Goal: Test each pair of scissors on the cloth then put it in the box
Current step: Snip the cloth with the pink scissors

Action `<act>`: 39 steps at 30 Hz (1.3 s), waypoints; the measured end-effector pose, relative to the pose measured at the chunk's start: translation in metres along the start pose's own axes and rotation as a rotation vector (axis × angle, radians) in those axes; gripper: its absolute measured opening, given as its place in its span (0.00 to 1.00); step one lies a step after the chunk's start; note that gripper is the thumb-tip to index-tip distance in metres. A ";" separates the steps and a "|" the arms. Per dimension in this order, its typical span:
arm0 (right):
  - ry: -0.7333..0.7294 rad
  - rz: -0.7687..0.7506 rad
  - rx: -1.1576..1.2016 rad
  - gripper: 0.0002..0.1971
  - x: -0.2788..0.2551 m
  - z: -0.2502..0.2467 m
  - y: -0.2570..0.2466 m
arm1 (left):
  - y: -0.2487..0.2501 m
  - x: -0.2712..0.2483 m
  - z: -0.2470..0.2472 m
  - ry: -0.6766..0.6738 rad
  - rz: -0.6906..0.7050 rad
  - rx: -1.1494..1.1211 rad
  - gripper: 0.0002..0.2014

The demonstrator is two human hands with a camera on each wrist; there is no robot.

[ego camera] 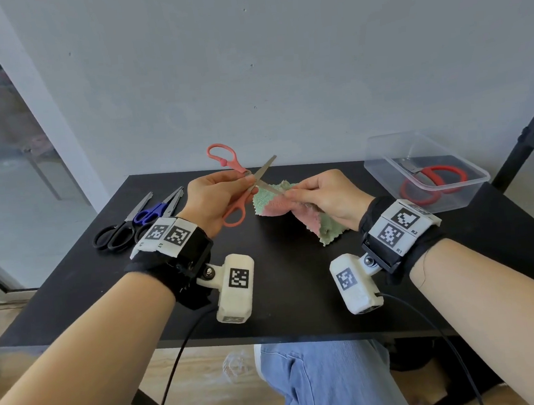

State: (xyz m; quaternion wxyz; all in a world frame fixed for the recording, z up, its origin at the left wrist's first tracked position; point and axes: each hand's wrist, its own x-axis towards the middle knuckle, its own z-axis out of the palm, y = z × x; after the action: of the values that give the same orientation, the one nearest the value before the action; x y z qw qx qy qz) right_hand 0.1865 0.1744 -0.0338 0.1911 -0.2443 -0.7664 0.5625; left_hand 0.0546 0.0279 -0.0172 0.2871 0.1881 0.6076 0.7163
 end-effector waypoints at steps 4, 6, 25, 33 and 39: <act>0.028 0.028 0.133 0.02 0.001 -0.016 0.002 | 0.006 -0.001 -0.012 -0.079 -0.038 0.097 0.08; 0.026 0.018 0.181 0.03 0.001 -0.019 0.001 | 0.006 -0.006 -0.012 -0.157 -0.079 0.211 0.09; -0.218 -0.107 -0.250 0.08 -0.009 0.003 -0.023 | 0.012 -0.014 -0.003 -0.261 -0.093 0.597 0.08; -0.286 -0.104 -0.412 0.03 -0.011 0.010 -0.030 | 0.008 -0.013 -0.004 -0.235 0.008 0.620 0.08; -0.265 -0.154 -0.534 0.08 -0.006 0.012 -0.026 | 0.011 -0.012 -0.004 -0.278 0.013 0.650 0.10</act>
State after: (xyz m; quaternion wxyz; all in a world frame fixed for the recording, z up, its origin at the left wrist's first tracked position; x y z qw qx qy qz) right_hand 0.1801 0.1552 -0.0123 0.0606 -0.1516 -0.9216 0.3520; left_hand 0.0591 0.0162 -0.0058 0.2875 0.3695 0.7577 0.4546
